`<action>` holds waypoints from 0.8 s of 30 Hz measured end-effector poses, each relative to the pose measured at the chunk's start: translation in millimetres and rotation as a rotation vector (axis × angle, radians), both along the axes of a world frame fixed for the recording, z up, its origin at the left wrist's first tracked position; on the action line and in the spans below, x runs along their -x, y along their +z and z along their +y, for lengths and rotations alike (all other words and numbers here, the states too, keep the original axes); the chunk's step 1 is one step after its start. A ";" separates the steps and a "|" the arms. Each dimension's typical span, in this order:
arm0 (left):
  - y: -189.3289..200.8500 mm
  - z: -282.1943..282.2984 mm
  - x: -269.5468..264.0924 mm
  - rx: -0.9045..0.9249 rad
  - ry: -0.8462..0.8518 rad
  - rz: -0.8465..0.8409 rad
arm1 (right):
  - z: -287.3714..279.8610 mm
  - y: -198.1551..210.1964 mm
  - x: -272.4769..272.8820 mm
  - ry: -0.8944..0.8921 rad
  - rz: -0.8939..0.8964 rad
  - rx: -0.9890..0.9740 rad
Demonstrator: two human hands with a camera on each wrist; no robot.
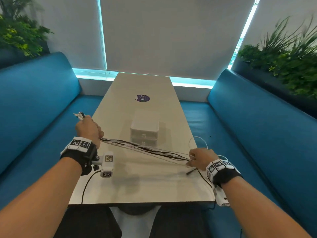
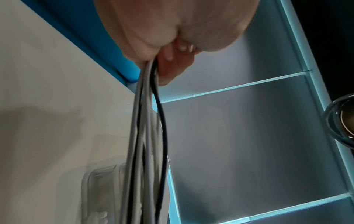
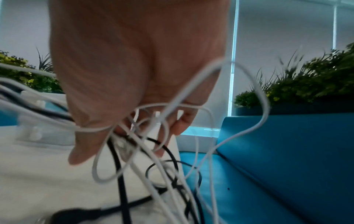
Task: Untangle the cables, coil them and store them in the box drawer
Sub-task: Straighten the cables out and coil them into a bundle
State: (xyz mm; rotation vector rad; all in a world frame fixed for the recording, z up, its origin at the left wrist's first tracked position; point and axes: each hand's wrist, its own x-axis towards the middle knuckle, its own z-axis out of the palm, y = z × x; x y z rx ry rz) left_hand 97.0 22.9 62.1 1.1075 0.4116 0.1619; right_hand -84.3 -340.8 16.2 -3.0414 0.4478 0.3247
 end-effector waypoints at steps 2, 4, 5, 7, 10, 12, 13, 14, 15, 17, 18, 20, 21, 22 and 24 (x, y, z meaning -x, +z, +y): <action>-3.8 -3.4 1.5 -0.011 -0.008 0.014 | -2.3 3.3 -0.3 0.010 0.029 0.117; -5.5 -5.8 2.5 -0.018 -0.028 0.018 | -1.6 0.7 -0.6 -0.013 0.077 0.161; -5.8 -7.3 2.1 -0.017 -0.032 0.018 | -0.5 -0.4 0.1 -0.030 0.121 0.158; -4.9 -8.9 1.0 -0.017 -0.024 0.017 | -1.2 -4.4 1.3 -0.065 0.193 0.077; -1.3 -7.2 -1.9 -0.024 0.000 0.018 | -4.5 -3.3 4.6 -0.135 0.225 -0.065; 0.0 -4.6 -3.6 -0.022 0.016 0.025 | -7.9 -2.5 6.5 -0.186 0.205 -0.167; 0.0 -3.0 -4.6 -0.022 0.025 0.028 | -8.8 -2.2 7.4 -0.201 0.195 -0.188; -0.1 -1.8 -5.4 -0.025 0.033 0.029 | -9.2 -2.0 8.5 -0.211 0.186 -0.200; -0.2 -1.2 -6.0 -0.028 0.033 0.030 | -10.5 -3.0 9.1 -0.215 0.180 -0.201; -0.8 -2.1 -7.3 -0.022 0.019 0.030 | -11.9 -2.6 10.2 -0.203 0.175 -0.195; -1.1 -3.3 -7.7 -0.016 0.012 0.030 | -13.1 -1.3 10.7 -0.194 0.176 -0.186; -0.8 -6.1 -7.0 -0.008 0.000 0.031 | -15.6 4.0 11.1 -0.183 0.193 -0.153; -0.7 -7.8 -6.2 -0.005 -0.003 0.034 | -17.1 6.5 11.8 -0.184 0.207 -0.142; -0.7 -9.4 -5.7 -0.005 -0.005 0.037 | -18.5 8.5 12.0 -0.185 0.213 -0.145; 0.4 -11.8 -4.7 -0.008 -0.003 0.038 | -20.8 11.7 12.1 -0.211 0.237 -0.166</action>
